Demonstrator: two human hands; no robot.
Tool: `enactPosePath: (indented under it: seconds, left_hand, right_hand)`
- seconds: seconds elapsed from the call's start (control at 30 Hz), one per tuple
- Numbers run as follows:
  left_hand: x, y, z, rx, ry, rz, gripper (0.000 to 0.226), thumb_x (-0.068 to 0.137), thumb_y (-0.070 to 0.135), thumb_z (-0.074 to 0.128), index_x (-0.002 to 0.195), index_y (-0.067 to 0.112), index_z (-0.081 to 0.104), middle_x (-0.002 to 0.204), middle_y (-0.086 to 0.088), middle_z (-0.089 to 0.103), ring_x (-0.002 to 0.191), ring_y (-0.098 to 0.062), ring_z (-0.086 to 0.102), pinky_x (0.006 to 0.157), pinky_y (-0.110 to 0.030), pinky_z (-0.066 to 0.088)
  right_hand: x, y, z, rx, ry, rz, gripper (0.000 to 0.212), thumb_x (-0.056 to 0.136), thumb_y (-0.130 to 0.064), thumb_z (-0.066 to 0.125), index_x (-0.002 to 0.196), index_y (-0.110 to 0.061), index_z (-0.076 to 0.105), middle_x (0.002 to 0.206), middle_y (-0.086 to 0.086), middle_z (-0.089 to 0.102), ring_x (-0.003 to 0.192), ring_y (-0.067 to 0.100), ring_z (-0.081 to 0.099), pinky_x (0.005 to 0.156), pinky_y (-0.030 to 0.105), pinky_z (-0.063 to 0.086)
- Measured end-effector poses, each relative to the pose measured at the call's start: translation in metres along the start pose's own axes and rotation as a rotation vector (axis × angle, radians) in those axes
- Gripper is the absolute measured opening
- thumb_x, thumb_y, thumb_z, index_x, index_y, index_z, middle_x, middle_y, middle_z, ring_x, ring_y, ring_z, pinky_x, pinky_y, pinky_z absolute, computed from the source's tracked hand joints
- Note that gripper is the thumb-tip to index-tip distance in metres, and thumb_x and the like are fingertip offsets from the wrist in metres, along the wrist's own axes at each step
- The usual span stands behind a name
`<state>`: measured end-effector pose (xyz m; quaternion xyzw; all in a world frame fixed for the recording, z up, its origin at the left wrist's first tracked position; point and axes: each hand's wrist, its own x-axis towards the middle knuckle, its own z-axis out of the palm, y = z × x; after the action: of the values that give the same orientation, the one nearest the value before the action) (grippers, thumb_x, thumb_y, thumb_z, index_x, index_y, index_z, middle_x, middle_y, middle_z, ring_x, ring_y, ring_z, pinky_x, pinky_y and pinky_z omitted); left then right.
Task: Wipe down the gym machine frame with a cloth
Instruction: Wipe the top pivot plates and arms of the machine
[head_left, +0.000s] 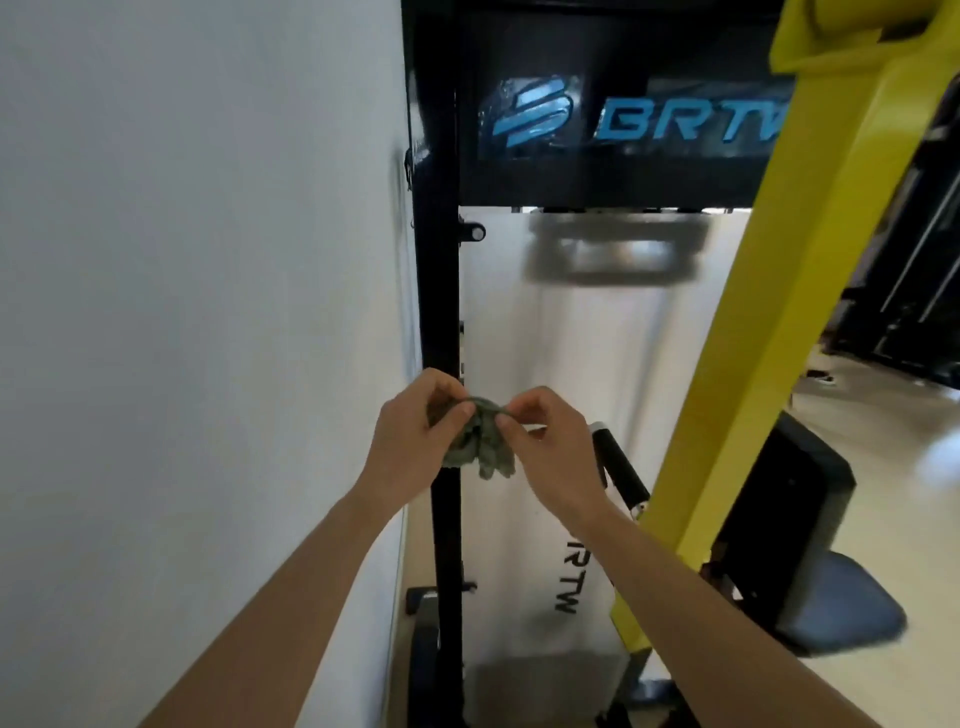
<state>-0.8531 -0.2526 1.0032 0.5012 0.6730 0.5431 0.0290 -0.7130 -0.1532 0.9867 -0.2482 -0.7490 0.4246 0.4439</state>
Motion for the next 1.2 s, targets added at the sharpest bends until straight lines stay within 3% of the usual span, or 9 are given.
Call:
enactPosePath:
  seconds: [0.1,0.2,0.33,0.53,0.7,0.87,0.97,1.07,1.2]
  left_hand:
    - [-0.045,-0.010,0.018,-0.037,-0.167,-0.063,0.012,0.097,0.016,0.064,0.093,0.026,0.060,0.086,0.016,0.065,0.081,-0.003,0.065,0.069,-0.015,0.053]
    - [-0.085,-0.018,0.036,-0.131,-0.242,-0.180,0.010,0.100,0.017,0.060,0.094,0.025,0.060,0.085,0.011,0.064,0.078,-0.004,0.064,0.068,-0.018,0.053]
    - [-0.123,-0.010,0.055,-0.371,-0.223,-0.395,0.007,0.103,0.021,0.057,0.099,0.024,0.062,0.086,0.002,0.066,0.081,-0.011,0.067,0.068,-0.022,0.056]
    - [-0.137,0.016,0.065,-0.334,-0.329,-0.509,0.015,0.097,0.033,0.064,0.101,0.019,0.068,0.094,-0.005,0.072,0.091,-0.023,0.070,0.088,-0.041,0.061]
    - [-0.134,0.019,0.064,-0.188,-0.564,-0.338,0.023,0.084,0.019,0.081,0.104,0.025,0.072,0.100,0.007,0.072,0.095,-0.014,0.069,0.081,-0.029,0.061]
    - [-0.112,0.039,0.096,-0.029,-0.364,-0.169,0.010,0.088,0.022,0.077,0.096,0.028,0.074,0.088,0.015,0.070,0.086,0.004,0.064,0.077,-0.015,0.054]
    - [-0.094,0.058,0.125,-0.060,-0.152,-0.165,0.017,0.083,0.021,0.082,0.090,0.028,0.069,0.087,0.014,0.067,0.084,0.008,0.062,0.068,-0.008,0.051]
    - [-0.079,0.076,0.152,-0.111,-0.025,-0.202,0.019,0.082,0.020,0.083,0.088,0.026,0.065,0.085,0.011,0.066,0.082,-0.003,0.064,0.073,-0.021,0.056]
    - [-0.072,0.086,0.176,-0.232,0.125,-0.245,0.017,0.085,0.015,0.080,0.089,0.019,0.065,0.085,0.007,0.067,0.081,-0.021,0.067,0.073,-0.037,0.061]
  right_hand:
    - [-0.056,0.021,-0.015,0.110,-0.082,0.183,0.014,0.095,-0.011,0.067,0.089,-0.021,0.060,0.081,-0.012,0.069,0.079,0.004,0.068,0.068,0.018,0.055]
    - [-0.110,0.036,-0.029,0.184,-0.146,0.351,0.009,0.096,-0.015,0.065,0.100,-0.021,0.060,0.086,-0.007,0.073,0.085,0.009,0.072,0.068,0.021,0.058]
    - [-0.162,0.044,-0.043,0.106,-0.260,0.378,0.043,0.081,-0.021,0.082,0.115,-0.029,0.057,0.084,-0.007,0.068,0.084,0.012,0.069,0.071,0.023,0.057]
    - [-0.177,0.045,-0.073,-0.008,-0.041,0.341,0.029,0.088,-0.009,0.074,0.107,-0.028,0.062,0.090,-0.011,0.067,0.085,0.006,0.066,0.066,0.021,0.058]
    - [-0.162,0.044,-0.116,-0.168,0.058,0.237,0.023,0.090,-0.006,0.069,0.093,-0.029,0.072,0.086,-0.022,0.069,0.085,0.000,0.065,0.068,0.013,0.053]
    - [-0.136,0.043,-0.158,0.076,0.146,0.313,0.015,0.091,-0.001,0.068,0.088,-0.014,0.075,0.081,-0.004,0.072,0.076,0.015,0.072,0.055,0.024,0.058]
    - [-0.111,0.044,-0.181,0.354,0.249,0.438,0.009,0.092,0.006,0.063,0.096,0.002,0.069,0.091,0.015,0.071,0.082,0.029,0.074,0.065,0.030,0.062]
    - [-0.084,0.047,-0.195,0.446,0.359,0.454,0.006,0.091,0.009,0.064,0.093,0.003,0.064,0.091,0.019,0.066,0.090,0.034,0.070,0.080,0.037,0.062]
    - [-0.059,0.053,-0.193,0.405,0.371,0.426,0.017,0.088,0.001,0.072,0.076,-0.006,0.062,0.073,0.012,0.061,0.075,0.028,0.062,0.081,0.048,0.059]
